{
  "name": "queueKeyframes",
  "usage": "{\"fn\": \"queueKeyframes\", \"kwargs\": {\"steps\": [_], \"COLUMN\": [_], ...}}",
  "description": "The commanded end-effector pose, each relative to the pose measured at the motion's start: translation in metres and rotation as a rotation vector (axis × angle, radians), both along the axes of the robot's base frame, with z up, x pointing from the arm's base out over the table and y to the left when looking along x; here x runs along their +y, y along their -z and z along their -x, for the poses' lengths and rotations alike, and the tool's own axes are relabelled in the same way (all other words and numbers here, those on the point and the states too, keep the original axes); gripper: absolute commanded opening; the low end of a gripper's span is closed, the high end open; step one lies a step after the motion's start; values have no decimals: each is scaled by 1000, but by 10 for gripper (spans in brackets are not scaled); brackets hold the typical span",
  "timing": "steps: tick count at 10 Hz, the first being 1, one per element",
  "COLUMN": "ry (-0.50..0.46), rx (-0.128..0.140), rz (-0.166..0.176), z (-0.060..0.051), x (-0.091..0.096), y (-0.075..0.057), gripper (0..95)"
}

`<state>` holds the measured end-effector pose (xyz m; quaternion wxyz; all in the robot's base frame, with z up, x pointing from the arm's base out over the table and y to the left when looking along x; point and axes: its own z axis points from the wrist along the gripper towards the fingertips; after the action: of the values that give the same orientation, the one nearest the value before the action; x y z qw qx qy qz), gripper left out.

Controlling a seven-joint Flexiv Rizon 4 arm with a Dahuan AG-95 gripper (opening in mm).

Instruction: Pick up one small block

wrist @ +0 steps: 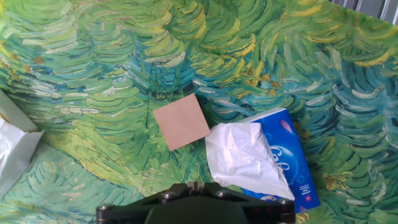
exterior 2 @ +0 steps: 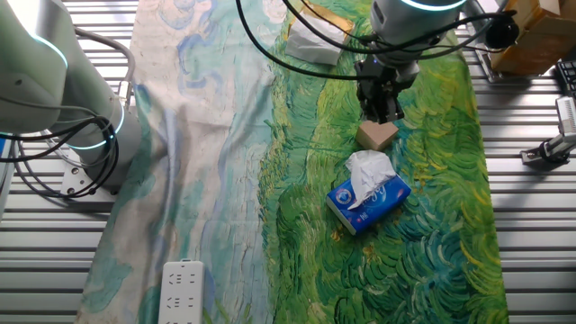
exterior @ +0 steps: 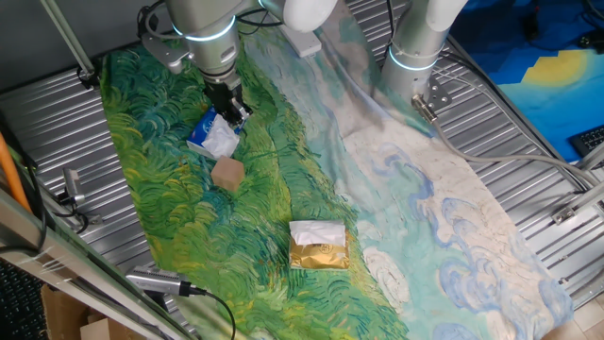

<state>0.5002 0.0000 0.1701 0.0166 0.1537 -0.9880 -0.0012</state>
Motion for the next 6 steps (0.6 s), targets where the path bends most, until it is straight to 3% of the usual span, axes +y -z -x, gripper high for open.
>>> {"fn": "queueKeyframes", "kwargs": {"steps": [1,5,6], "ry": [-3,-16,-63], "rx": [1,2,-3], "rz": [1,-4,-29], "z": [0,0,0], "x": [0,0,0], "y": [0,0,0], "gripper": [0,0,380]}}
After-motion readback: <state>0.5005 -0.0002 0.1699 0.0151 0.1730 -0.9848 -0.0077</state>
